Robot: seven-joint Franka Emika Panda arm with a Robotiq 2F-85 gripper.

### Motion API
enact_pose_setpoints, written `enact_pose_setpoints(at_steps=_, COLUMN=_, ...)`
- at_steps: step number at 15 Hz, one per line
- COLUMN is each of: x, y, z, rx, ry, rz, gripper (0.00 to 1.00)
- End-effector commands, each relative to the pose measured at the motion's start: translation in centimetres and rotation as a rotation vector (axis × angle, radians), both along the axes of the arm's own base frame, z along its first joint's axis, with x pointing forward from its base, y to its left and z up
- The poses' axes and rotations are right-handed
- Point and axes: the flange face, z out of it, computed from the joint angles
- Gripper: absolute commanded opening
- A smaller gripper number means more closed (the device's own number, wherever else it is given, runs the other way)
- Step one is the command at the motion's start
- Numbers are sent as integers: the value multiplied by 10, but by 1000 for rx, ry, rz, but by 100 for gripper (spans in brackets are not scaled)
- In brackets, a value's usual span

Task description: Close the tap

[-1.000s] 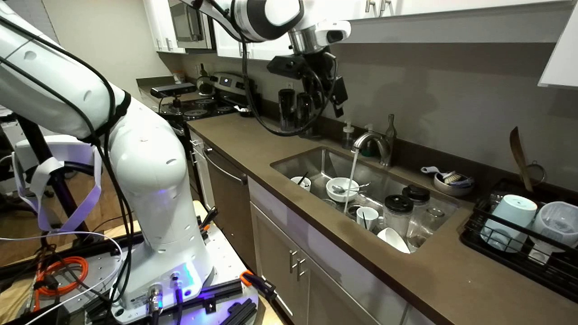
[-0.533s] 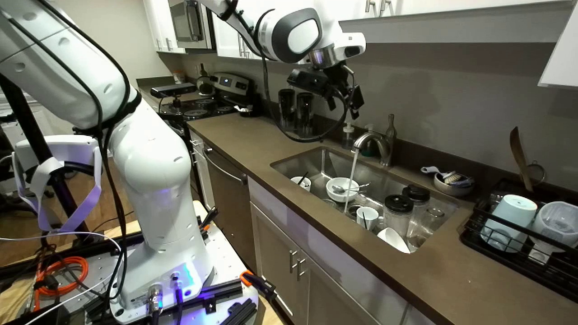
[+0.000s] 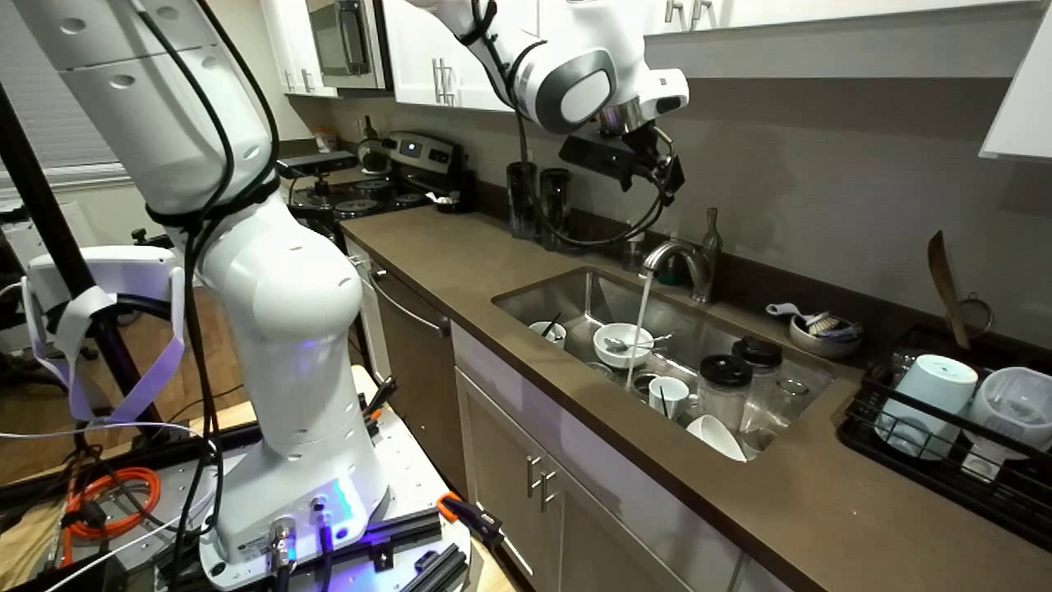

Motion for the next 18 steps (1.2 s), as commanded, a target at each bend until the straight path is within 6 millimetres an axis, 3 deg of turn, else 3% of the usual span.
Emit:
enact_pose_setpoints(at_steps=1, x=37, y=5, z=-4, rx=-16, ry=-76, rz=31, gripper=100)
enact_pose_setpoints(at_steps=5, x=58, y=19, z=-5, rx=9, ry=-155, rz=30, gripper=100)
enact_pose_setpoints(at_steps=9, x=66, y=32, z=-18, rx=10, ry=-184, rz=51, gripper=100)
enact_pose_setpoints(at_steps=14, x=70, y=38, z=-43, rx=-100, ry=-237, rz=78, gripper=100)
enact_pose_setpoints(at_steps=18, x=83, y=58, z=-39, rx=-215, ry=-337, rz=111, gripper=100)
